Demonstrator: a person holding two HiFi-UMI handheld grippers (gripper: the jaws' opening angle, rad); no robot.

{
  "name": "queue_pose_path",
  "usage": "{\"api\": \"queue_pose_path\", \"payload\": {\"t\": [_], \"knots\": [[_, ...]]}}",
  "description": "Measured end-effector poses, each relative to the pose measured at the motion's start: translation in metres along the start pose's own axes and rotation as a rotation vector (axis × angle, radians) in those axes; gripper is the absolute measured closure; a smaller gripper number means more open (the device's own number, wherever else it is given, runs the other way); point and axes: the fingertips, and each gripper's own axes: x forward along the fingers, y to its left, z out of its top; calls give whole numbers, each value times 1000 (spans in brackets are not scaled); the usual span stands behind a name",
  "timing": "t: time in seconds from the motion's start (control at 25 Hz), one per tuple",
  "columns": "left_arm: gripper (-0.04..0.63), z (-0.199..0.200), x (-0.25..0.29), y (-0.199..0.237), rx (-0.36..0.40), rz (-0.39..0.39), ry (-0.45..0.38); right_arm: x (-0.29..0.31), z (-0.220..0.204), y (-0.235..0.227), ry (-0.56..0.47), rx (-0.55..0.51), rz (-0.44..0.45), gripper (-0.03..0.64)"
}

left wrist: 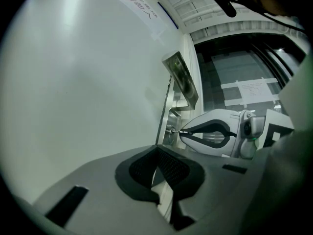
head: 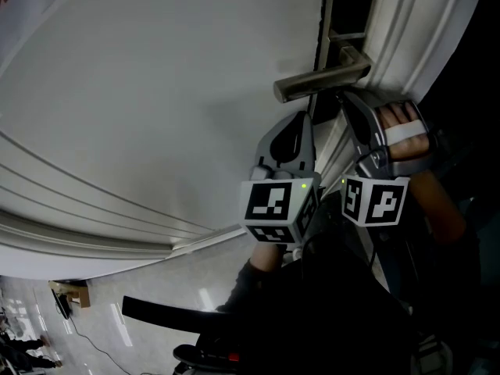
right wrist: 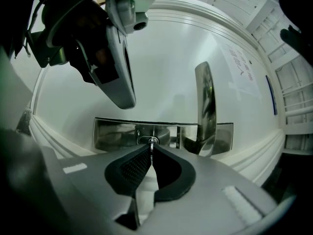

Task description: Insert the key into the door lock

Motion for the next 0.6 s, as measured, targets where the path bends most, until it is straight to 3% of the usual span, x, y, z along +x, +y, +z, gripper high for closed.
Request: {"api": "queue_pose_path", "payload": {"t": [0.6], "knots": [[595,-8,4,-3,-7,-21,10,2,-1,1,2,0,-4,606]]}}
